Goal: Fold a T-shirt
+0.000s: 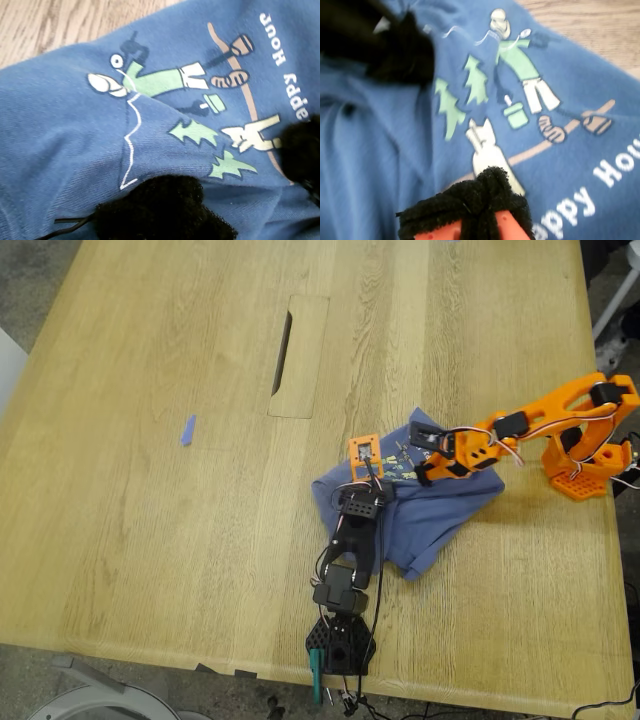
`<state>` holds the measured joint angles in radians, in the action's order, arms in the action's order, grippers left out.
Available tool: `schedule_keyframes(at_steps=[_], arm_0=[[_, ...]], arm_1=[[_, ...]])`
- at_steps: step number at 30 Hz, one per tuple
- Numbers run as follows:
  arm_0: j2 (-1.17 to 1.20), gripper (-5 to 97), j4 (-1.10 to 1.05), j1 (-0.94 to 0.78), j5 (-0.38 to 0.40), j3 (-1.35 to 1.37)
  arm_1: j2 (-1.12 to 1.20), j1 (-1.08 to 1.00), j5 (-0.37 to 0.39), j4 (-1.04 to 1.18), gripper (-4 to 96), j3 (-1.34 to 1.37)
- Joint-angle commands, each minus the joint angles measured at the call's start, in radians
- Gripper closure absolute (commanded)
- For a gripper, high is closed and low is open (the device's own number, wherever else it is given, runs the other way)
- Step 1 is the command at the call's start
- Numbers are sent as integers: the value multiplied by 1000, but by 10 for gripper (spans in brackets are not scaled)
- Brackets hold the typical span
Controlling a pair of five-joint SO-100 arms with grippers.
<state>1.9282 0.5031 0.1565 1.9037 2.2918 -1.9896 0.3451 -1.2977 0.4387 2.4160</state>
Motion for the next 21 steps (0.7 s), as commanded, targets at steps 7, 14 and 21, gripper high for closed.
schedule_keyframes(at_steps=[7, 14, 21], arm_0=[[77, 918, 12, -209, 3, -40], [143, 913, 190, -290, 3, -58], [212, 913, 256, -359, 0, -26]], arm_1=[[-368, 23, 9, 160, 913, 247], [-652, -9, 9, 337, 913, 397], [-744, -69, 8, 399, 913, 423]])
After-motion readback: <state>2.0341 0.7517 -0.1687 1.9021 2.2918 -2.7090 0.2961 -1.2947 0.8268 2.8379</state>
